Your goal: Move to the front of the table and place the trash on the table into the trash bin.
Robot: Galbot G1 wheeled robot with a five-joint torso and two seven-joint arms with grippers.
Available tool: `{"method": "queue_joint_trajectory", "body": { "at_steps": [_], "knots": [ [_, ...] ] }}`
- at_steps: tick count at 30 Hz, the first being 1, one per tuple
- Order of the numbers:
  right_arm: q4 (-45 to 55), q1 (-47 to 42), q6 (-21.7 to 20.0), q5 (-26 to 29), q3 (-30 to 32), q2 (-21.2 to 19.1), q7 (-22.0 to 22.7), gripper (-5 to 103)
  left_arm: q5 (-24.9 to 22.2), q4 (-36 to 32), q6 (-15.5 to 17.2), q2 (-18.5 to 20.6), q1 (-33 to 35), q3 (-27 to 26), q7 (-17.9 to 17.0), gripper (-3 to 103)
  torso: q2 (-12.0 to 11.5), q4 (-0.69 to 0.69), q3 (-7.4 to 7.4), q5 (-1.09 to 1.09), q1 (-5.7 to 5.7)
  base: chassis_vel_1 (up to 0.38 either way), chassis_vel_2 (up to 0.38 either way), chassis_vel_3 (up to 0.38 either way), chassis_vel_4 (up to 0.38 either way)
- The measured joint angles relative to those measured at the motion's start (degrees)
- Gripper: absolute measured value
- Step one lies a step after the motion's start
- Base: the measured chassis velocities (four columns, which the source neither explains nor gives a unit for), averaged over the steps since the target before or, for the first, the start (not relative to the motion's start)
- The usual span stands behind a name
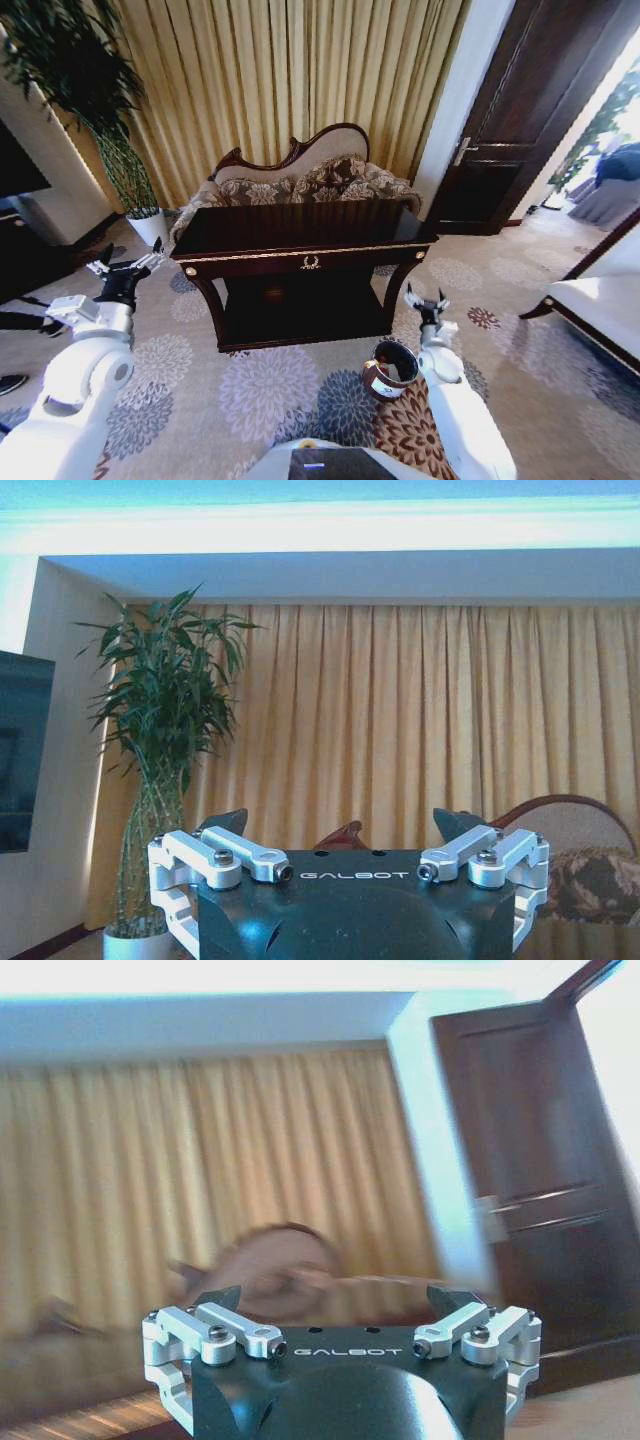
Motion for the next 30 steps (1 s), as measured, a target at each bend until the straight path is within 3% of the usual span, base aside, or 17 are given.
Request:
{"method": "queue_joint_trajectory", "body": {
  "at_steps": [2, 6, 10, 18, 30],
  "knots": [
    [8.14, -2.43, -2.25, 1.73, -2.43, -0.61, -0.02, 100, -0.16, -0.56, -0.11, -0.05, 0.26, -0.21, 0.19, 100, 0.0, 0.02, 0.0, 0.0, -0.01, 0.0, 0.0, 0.0, 0.0],
    [15.13, -5.75, -4.41, 1.57, -5.24, -1.71, -0.02, 100, -0.19, -1.34, -0.2, -0.1, 0.72, -0.69, 1.13, 100, 0.0, 0.01, -0.01, 0.0, 0.0, 0.0, 0.0, 0.0, 0.0],
    [22.7, -10.69, -7.89, 0.58, -7.74, -3.77, -0.01, 100, 0.16, -1.89, -1.06, -0.36, 1.72, -1.28, 4.6, 100, 0.01, 0.0, -0.01, 0.0, 0.0, 0.0, 0.0, 0.0, 0.0],
    [25.69, -13.2, -10.16, -0.59, -6.52, -8.04, 0.0, 100, 1.47, -1.52, -1.09, -0.3, 2.03, -0.67, 7.8, 100, -0.01, 0.01, 0.01, 0.02, 0.0, 0.0, 0.0, 0.0, 0.0],
    [28.16, -14.76, -12.1, -0.59, -5.91, -9.15, -0.02, 100, 2.5, -1.12, -0.96, -0.83, 1.31, 0.55, 7.91, 100, -0.01, 0.0, 0.01, 0.01, 0.01, 0.001, -0.003, -0.001, 0.004]
  ]
}}
